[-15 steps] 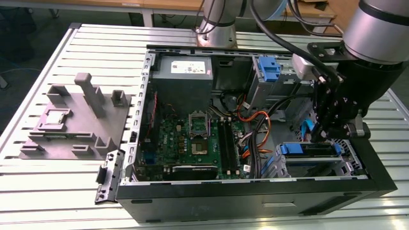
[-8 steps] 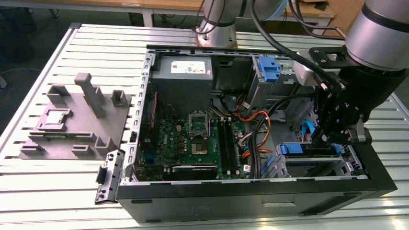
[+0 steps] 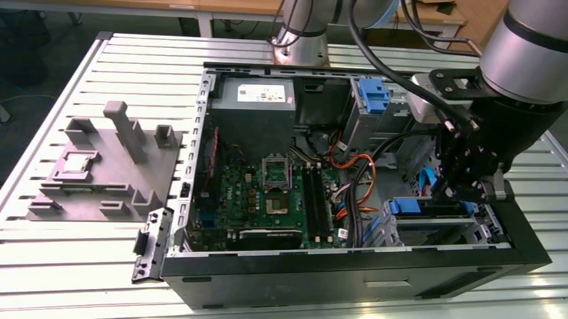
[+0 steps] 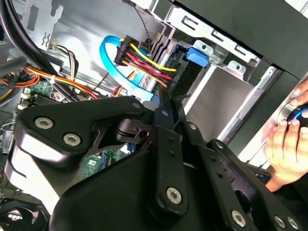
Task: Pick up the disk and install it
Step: 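Insert the second disk wire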
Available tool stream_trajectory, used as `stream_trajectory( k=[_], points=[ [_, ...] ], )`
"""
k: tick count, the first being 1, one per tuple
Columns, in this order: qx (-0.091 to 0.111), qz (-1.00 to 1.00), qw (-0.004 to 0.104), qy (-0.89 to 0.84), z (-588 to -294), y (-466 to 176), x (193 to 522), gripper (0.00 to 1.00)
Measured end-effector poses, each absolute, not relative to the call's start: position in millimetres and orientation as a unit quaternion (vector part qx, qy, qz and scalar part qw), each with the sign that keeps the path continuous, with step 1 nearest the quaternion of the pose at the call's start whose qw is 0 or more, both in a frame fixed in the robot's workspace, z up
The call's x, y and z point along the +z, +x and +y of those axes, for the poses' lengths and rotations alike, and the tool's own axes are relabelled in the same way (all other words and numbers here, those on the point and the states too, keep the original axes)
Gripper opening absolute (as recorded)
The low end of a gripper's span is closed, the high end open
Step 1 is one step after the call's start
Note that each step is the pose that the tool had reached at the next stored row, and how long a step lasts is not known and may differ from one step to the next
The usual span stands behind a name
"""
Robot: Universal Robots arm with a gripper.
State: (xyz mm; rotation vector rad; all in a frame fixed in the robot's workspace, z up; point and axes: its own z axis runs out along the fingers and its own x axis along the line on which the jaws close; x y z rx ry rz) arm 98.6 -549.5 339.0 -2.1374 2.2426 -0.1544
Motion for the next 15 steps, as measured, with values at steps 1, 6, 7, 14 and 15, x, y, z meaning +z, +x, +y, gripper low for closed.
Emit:
stream_trajectory(
  k=[1, 6, 7, 14, 15],
  points=[
    [-0.049, 0.723, 0.02, -0.689, -549.8, 98.6, 338.6, 0.16],
    [-0.048, 0.723, 0.021, -0.689, -550.9, 98.6, 337.4, 0.16],
    [-0.048, 0.723, 0.021, -0.689, -550.9, 98.6, 337.4, 0.16],
    [-0.048, 0.723, 0.021, -0.689, -551.0, 98.6, 336.4, 0.16],
    [-0.048, 0.723, 0.021, -0.689, -551.0, 98.6, 336.1, 0.16]
  ],
)
